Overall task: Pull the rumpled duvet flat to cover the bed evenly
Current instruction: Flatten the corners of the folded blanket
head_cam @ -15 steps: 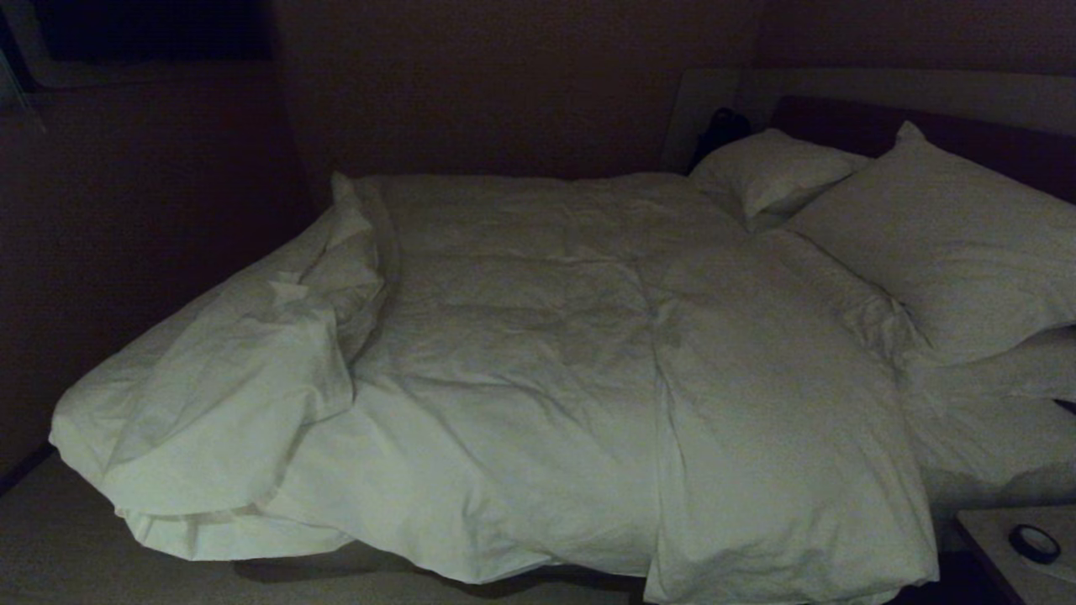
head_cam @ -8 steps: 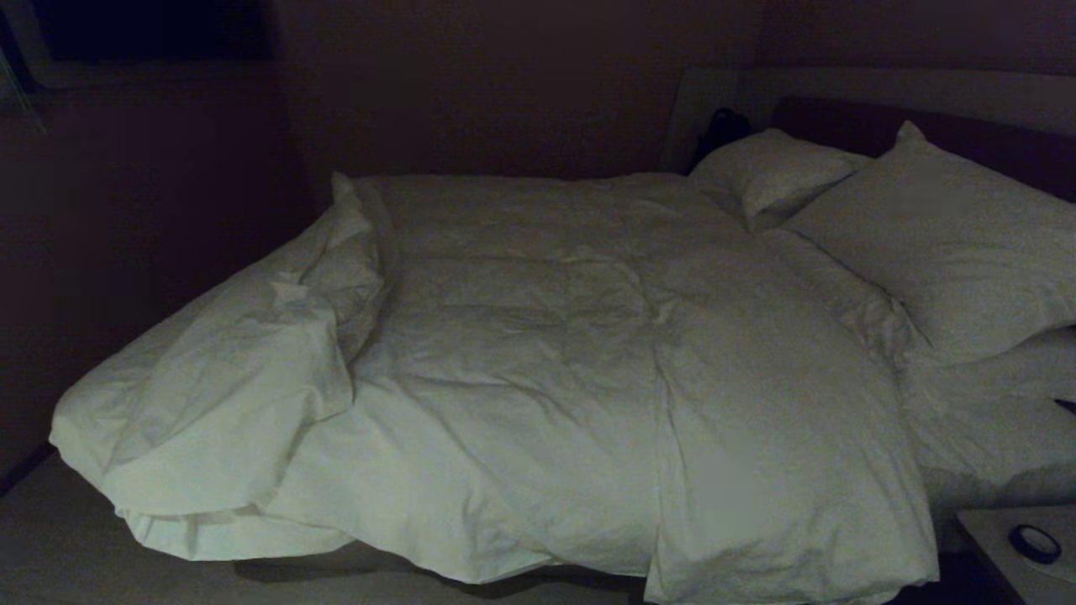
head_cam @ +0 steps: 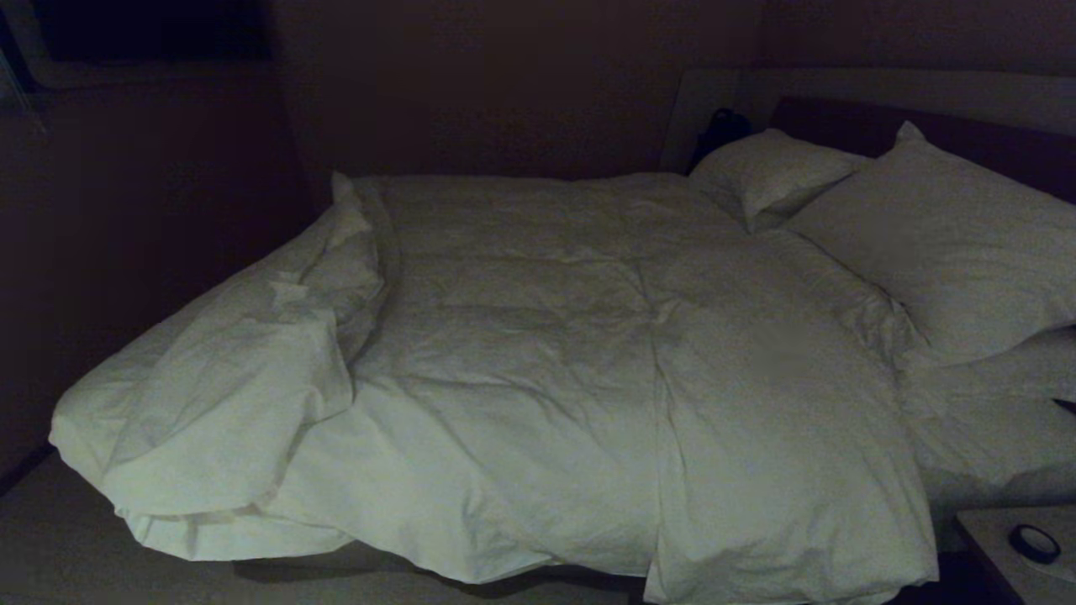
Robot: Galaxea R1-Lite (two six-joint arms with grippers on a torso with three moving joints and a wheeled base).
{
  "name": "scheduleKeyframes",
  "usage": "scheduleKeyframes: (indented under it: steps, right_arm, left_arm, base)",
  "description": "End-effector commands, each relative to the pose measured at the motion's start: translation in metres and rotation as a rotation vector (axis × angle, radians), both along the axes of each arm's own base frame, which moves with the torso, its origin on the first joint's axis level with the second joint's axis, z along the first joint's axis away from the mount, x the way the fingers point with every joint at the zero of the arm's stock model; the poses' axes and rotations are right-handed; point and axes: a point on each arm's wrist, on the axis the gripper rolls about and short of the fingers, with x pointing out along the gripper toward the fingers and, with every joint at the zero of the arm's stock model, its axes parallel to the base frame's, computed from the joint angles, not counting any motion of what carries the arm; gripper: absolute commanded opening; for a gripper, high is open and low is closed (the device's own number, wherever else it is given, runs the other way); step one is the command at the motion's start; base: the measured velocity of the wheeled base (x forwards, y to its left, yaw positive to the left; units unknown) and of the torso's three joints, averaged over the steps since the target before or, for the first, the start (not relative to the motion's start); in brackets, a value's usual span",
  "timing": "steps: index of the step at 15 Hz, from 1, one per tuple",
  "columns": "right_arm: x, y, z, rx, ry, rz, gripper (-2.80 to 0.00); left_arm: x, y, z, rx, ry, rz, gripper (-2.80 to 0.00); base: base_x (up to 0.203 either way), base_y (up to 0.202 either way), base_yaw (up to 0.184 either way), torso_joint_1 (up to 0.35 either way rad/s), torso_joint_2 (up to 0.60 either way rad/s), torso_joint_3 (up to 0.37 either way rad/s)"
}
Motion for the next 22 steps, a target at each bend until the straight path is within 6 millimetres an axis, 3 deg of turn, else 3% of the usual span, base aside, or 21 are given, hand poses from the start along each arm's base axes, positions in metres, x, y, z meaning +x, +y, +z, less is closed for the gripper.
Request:
scheduleKeyframes:
  steps: [1,3,6,13,17,20,22]
  right_arm:
    - [0.047,-0.001,0.012,0.12,0.22,-0.035,-2.8]
    - [0.078,-0.002,0.016,0.22,0.328,-0.077,-2.8]
    - [0.108,-0.002,0.017,0.344,0.417,-0.135,-2.8]
    - [0.147,-0.009,-0.015,0.504,0.61,-0.281,-2.8]
    - [0.158,-0.012,-0.035,0.52,0.627,-0.301,-2.8]
    - [0.171,-0.013,-0.069,0.522,0.646,-0.306,-2.8]
    - [0.173,-0.014,-0.077,0.525,0.638,-0.302,-2.8]
  left_arm:
    - [0.0,0.0,0.0,0.0,0.0,0.0,-2.8]
    - [0.0,0.0,0.0,0.0,0.0,0.0,-2.8]
    - [0.0,0.0,0.0,0.002,0.002,-0.001,-2.8]
    - [0.0,0.0,0.0,0.023,0.001,-0.002,-2.8]
    - [0.0,0.0,0.0,0.04,0.004,-0.005,-2.8]
    - [-0.001,-0.001,0.019,0.017,-0.003,-0.024,-2.8]
    - [0.008,-0.001,0.053,-0.093,0.055,-0.058,-2.8]
  base:
    - [0.0,0.0,0.0,0.0,0.0,0.0]
    - [0.0,0.0,0.0,0.0,0.0,0.0]
    - [0.0,0.0,0.0,0.0,0.0,0.0]
    - [0.0,0.0,0.0,0.0,0.0,0.0]
    - [0.0,0.0,0.0,0.0,0.0,0.0]
    - [0.0,0.0,0.0,0.0,0.0,0.0]
    - [0.0,0.0,0.0,0.0,0.0,0.0]
